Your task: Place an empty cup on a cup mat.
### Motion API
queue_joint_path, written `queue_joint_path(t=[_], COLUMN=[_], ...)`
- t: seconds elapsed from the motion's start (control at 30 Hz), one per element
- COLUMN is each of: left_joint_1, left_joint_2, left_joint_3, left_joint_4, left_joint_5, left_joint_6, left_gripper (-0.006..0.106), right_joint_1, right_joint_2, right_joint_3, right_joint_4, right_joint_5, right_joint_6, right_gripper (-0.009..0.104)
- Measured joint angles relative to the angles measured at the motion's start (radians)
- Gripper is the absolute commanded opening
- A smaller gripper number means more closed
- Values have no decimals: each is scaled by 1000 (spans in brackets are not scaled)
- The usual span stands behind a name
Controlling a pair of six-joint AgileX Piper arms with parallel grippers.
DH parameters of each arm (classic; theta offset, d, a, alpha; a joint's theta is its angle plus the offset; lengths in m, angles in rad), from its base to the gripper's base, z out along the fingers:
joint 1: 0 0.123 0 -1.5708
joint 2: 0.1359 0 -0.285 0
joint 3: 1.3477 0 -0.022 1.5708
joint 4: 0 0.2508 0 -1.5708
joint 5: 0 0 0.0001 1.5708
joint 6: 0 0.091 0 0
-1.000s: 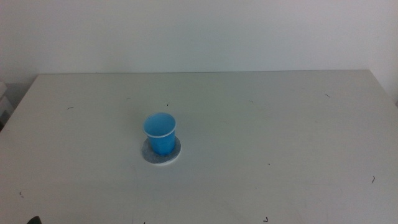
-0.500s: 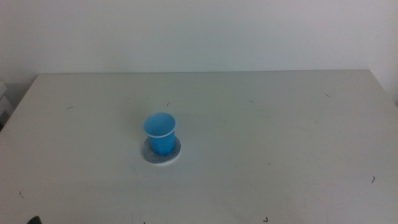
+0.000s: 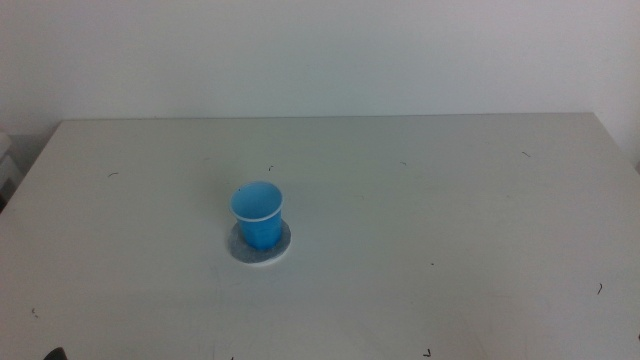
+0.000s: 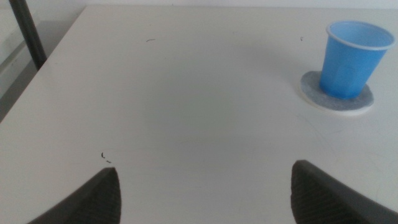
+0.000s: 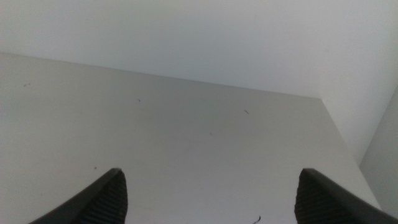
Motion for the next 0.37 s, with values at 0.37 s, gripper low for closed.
queue_joint_path(t=[0.37], left_joint_1=[0], left_joint_2=[0], left_joint_3=[0], left_joint_4=[0], left_joint_5=[0], left_joint_6=[0], left_gripper=[105], right_joint_1=[-1], right_joint_2=[-1], right_joint_3=[62], right_joint_4=[0], right_joint_5=[13], right_joint_6=[0], right_gripper=[78])
